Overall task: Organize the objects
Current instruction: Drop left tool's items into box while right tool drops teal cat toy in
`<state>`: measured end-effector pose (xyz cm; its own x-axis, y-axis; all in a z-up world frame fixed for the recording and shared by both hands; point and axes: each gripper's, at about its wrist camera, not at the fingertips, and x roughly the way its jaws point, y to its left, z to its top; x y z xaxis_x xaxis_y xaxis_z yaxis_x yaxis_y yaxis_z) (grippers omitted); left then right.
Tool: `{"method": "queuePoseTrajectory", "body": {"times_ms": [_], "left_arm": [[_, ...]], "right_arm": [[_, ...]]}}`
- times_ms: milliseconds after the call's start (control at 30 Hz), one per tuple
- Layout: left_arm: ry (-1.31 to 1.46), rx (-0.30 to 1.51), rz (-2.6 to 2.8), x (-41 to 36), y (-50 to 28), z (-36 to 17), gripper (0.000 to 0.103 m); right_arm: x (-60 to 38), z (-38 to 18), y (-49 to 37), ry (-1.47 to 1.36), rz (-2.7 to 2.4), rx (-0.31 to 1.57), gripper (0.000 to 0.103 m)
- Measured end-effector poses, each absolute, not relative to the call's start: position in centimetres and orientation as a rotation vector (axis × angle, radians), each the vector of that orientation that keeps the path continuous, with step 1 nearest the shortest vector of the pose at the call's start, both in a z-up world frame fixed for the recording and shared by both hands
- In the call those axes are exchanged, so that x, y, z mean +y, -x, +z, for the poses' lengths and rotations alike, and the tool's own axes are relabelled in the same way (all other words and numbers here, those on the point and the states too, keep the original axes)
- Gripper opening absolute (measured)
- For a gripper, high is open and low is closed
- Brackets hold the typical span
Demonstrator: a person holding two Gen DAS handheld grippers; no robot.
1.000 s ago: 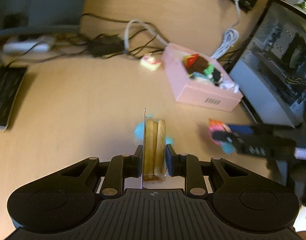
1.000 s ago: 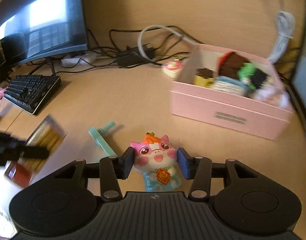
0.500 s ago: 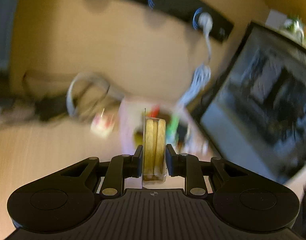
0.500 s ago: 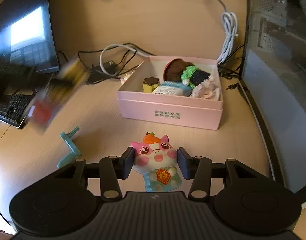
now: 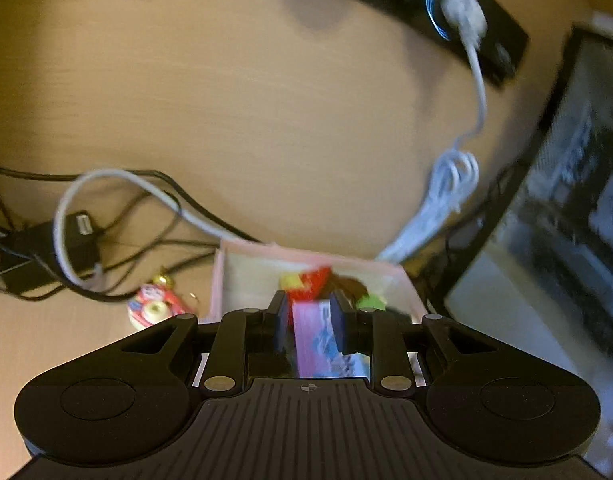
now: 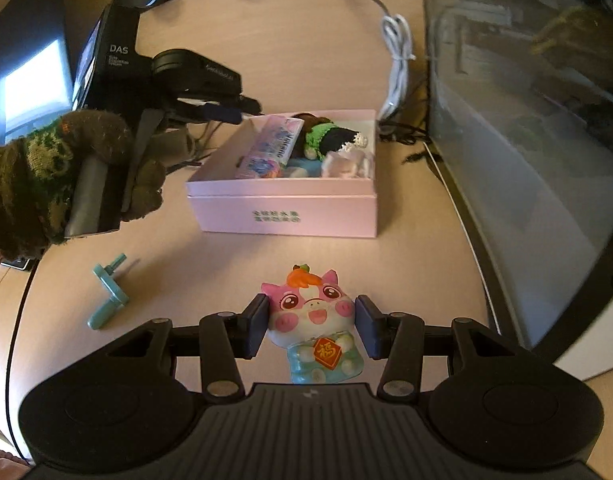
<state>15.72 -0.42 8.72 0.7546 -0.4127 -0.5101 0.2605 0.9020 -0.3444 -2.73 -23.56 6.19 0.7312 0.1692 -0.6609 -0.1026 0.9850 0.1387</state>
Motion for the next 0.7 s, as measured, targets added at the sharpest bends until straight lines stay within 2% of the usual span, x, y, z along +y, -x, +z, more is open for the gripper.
{"method": "queuePoseTrajectory", "body": {"times_ms": [267,567,633,667,700], "left_arm": [[0.305,0.663,-0.38,5.2,-9.7,9.5,0.026],[0.237,0.833,-0.262,11.9,1.0,6.2,0.026],[0.214,0.869,-0.224,13.2,2.5,5.3,0.026],[0.211,0.883,-0.199,14.0,3.2,4.9,0.026],[0.22,0.89,-0.181,14.9,3.8,4.8,0.026]], "right_arm": [[-24.2,8.2,-0.3,-0.178,0.183,0.718,0.046],[-20.8,14.2,-14.2,-0.299,0.249,0.595,0.046],[-19.6,14.4,-18.1,-0.357,0.246,0.599,0.049],[-19.1,14.3,-20.0,-0.366,0.231,0.617,0.055],[-18.6,14.2,-21.6,-0.366,0.202,0.63,0.056]]}}
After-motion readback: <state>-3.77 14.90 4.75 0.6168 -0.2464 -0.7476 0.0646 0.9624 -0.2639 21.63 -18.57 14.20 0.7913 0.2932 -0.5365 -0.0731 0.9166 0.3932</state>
